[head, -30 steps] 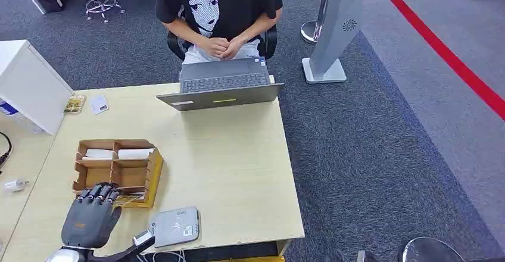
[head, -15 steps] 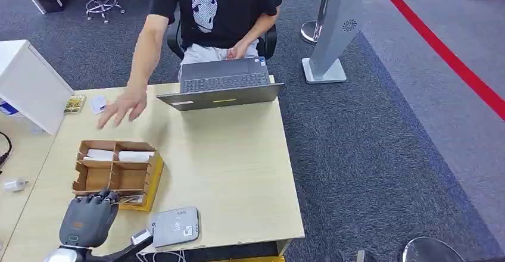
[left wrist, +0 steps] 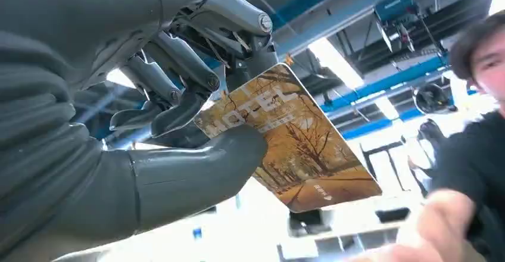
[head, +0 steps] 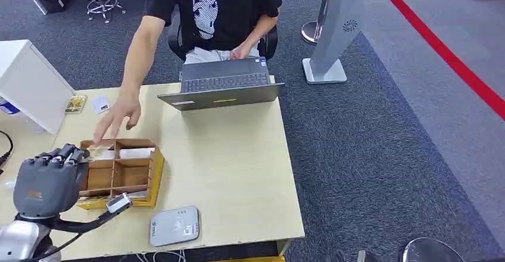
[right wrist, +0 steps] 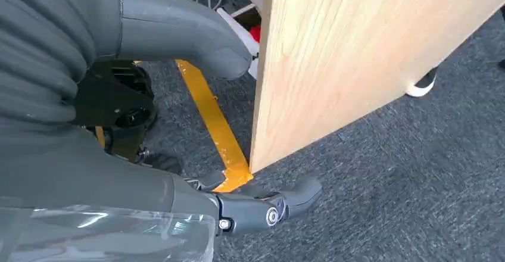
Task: Pass the card to the sensor for recognition and then transmit it.
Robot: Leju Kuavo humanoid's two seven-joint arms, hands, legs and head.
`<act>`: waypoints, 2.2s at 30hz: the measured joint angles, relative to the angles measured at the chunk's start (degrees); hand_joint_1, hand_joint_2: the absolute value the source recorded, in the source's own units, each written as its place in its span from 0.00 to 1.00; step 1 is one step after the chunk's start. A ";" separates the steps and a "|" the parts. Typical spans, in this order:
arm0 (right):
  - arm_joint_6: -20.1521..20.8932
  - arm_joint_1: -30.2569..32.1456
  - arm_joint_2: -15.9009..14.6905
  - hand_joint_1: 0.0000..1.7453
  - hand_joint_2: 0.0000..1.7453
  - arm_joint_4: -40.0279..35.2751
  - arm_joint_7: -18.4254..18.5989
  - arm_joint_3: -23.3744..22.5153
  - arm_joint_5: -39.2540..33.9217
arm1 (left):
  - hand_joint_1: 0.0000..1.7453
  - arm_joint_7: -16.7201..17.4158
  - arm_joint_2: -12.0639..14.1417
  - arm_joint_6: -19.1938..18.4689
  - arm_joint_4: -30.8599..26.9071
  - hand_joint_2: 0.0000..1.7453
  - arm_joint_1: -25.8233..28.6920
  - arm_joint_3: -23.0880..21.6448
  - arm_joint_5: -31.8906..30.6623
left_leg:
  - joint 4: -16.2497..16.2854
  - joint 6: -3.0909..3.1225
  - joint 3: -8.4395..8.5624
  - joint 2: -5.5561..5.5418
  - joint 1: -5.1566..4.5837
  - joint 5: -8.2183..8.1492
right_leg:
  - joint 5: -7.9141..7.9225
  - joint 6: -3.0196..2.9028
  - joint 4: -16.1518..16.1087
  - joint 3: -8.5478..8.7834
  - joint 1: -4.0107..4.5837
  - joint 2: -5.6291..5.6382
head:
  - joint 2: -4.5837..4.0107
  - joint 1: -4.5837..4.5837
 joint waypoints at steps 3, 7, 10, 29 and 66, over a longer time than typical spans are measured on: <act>0.04 -0.02 0.00 0.00 1.00 0.04 0.02 0.72 0.50 | 1.00 0.65 0.98 -1.20 0.57 1.00 -3.70 0.02 -0.35 | 0.00 -0.05 0.01 0.00 0.00 0.04 | 0.02 -0.02 0.01 0.00 0.00 0.01 | 0.00 0.00; -0.04 -0.17 0.00 0.00 1.00 0.18 0.44 1.55 0.98 | 1.00 2.38 2.29 -4.08 3.95 1.00 -9.62 0.02 -1.72 | 0.00 -0.01 0.00 -0.03 0.01 0.09 | 0.03 -0.02 0.02 -0.01 0.01 0.01 | 0.00 0.02; -0.02 -0.30 0.00 0.00 1.00 0.24 0.57 2.03 1.05 | 1.00 2.91 2.99 -5.09 6.76 1.00 -13.77 0.04 -1.97 | 0.00 -0.02 0.01 -0.10 0.00 0.10 | 0.03 -0.02 0.02 0.01 0.00 -0.06 | 0.00 -0.07; -0.31 -1.35 0.00 0.00 1.00 0.90 1.75 4.52 1.62 | 0.00 5.44 4.46 -5.79 25.73 1.00 -29.13 0.11 -3.34 | -0.01 -0.12 -0.22 -0.20 0.01 0.46 | 0.34 -0.12 0.05 -0.22 0.01 -0.08 | 0.00 -0.04; -2.23 1.07 0.00 0.00 1.00 1.01 0.35 4.85 -1.77 | 0.00 -16.27 -13.21 18.12 -24.24 1.00 2.98 16.85 32.51 | -0.02 0.08 -0.33 0.06 -0.03 0.12 | 0.11 0.07 0.02 -0.24 -0.02 0.08 | 0.00 0.09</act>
